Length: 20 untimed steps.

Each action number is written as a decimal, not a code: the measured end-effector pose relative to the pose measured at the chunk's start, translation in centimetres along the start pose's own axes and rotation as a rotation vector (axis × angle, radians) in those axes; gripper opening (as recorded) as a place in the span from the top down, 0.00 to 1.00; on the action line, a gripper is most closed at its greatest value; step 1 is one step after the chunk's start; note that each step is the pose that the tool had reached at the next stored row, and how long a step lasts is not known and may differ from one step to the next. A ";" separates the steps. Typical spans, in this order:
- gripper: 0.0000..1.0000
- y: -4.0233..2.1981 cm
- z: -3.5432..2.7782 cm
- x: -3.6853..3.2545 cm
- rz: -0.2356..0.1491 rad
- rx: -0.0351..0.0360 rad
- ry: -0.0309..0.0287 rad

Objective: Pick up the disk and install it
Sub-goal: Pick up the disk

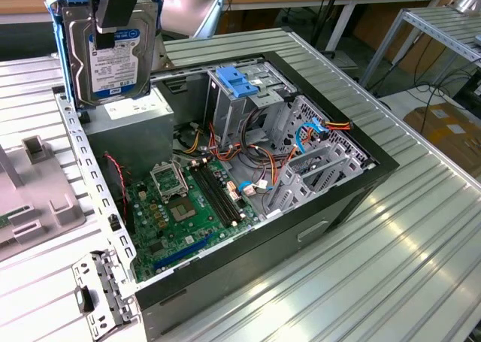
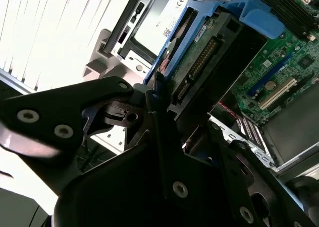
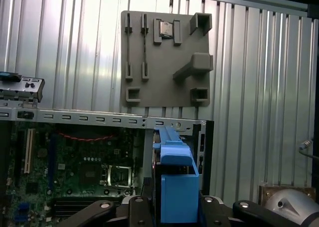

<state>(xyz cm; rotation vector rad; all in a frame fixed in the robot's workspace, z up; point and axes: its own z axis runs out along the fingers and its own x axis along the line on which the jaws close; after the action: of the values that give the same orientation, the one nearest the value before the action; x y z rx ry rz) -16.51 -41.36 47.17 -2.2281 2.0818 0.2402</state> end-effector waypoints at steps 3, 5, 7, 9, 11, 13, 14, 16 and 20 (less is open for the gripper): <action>0.64 -0.50 -0.04 0.09 0.000 -0.0003 0.0000; 0.64 -0.84 -0.06 0.15 0.000 -0.0005 0.0000; 0.64 -1.19 -0.09 0.21 0.000 -0.0007 0.0000; 0.64 -1.55 -0.11 0.26 0.000 -0.0007 -0.0001; 0.64 -1.83 -0.14 0.30 0.000 -0.0009 0.0000; 0.64 -2.12 -0.15 0.33 0.000 -0.0009 -0.0001; 0.64 -2.26 -0.16 0.35 0.000 -0.0010 0.0000; 0.64 -2.70 -0.19 0.39 0.000 -0.0011 0.0000; 0.64 -3.29 -0.23 0.46 0.000 -0.0013 0.0000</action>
<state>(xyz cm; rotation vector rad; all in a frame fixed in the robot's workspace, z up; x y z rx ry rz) -13.19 -41.62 47.16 -2.2287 2.0824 0.2416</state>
